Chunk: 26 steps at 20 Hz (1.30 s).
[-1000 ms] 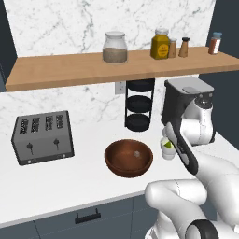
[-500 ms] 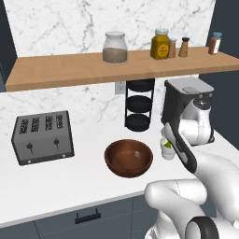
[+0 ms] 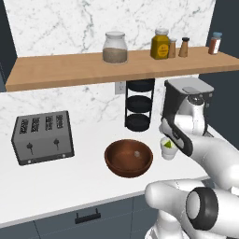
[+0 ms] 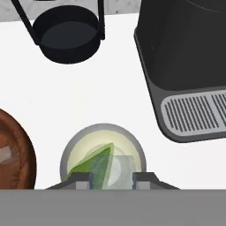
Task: Grab a lemon wedge from the fridge and one ice cube from the ice bowl, and put them in the glass of lemonade.
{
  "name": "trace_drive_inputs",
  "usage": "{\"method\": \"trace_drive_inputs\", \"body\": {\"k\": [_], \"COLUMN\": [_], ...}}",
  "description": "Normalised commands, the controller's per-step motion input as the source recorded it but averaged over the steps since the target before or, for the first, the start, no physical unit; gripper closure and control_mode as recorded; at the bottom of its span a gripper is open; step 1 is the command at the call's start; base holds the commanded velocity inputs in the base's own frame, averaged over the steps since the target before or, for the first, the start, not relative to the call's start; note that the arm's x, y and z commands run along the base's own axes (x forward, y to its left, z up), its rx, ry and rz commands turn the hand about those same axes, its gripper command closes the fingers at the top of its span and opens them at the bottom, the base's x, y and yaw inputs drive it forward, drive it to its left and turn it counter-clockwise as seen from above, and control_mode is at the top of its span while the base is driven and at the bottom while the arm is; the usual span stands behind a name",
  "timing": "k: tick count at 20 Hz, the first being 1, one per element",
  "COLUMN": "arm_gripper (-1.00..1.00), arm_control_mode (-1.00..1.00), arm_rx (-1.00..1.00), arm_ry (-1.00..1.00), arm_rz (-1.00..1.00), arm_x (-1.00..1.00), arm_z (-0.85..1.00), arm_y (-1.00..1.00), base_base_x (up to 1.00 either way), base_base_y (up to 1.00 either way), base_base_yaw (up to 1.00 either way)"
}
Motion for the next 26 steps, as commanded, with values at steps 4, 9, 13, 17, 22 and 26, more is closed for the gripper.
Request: {"method": "trace_drive_inputs", "body": {"k": [4, 9, 13, 17, 22, 26], "arm_gripper": [1.00, 1.00, 1.00, 1.00, 1.00, 1.00], "arm_control_mode": [-1.00, -1.00, -1.00, -1.00, -1.00, -1.00], "arm_rx": [0.00, 0.00, 0.00, 0.00, 0.00, 0.00], "arm_ry": [0.11, 0.02, 0.00, 0.00, 0.00, 0.00], "arm_rz": [-0.02, 0.00, 0.00, 0.00, 0.00, 0.00], "arm_x": [-0.05, -0.05, 0.00, 0.00, 0.00, 0.01], "arm_z": [-0.04, 0.00, 0.00, -0.02, -0.10, -0.24], "arm_y": [-0.22, -0.01, 0.07, 0.06, 0.01, 0.00], "base_base_x": [0.00, 0.00, 0.00, 0.00, 0.00, 0.00], "base_base_y": [0.00, 0.00, 0.00, 0.00, 0.00, 0.00], "base_base_yaw": [0.00, 0.00, 0.00, 0.00, 0.00, 0.00]}}
